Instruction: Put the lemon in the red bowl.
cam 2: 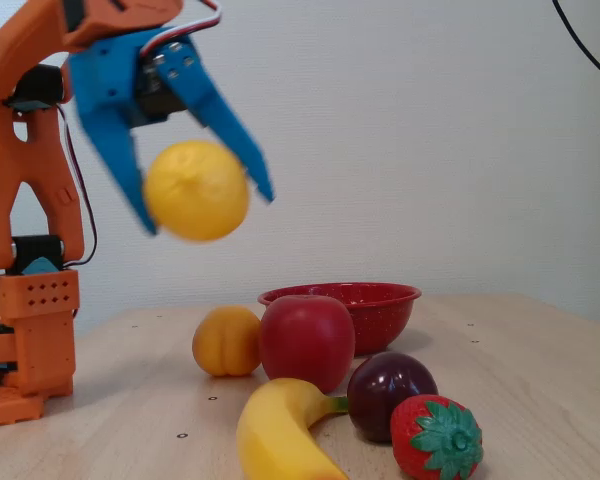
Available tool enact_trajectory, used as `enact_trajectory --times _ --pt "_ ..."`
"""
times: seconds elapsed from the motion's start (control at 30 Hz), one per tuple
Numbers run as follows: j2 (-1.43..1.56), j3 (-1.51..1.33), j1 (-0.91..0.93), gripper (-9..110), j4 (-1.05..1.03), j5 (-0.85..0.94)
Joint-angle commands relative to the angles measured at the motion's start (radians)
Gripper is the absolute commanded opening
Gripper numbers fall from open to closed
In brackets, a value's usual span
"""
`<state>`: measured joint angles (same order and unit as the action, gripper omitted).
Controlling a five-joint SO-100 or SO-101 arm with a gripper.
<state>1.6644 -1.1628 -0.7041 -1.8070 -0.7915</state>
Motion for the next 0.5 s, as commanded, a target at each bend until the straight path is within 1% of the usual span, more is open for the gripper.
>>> enact_trajectory --times 0.0,0.17,0.3,0.4,0.47 --pt "0.158 0.02 0.123 0 -0.091 0.123" --pt "0.261 -0.025 0.368 0 -0.089 0.333" --pt "0.305 -0.025 0.598 0 -0.075 0.503" --pt "0.331 -0.051 0.779 0 -0.015 0.609" --pt "0.348 -0.097 0.897 0 0.071 0.66"
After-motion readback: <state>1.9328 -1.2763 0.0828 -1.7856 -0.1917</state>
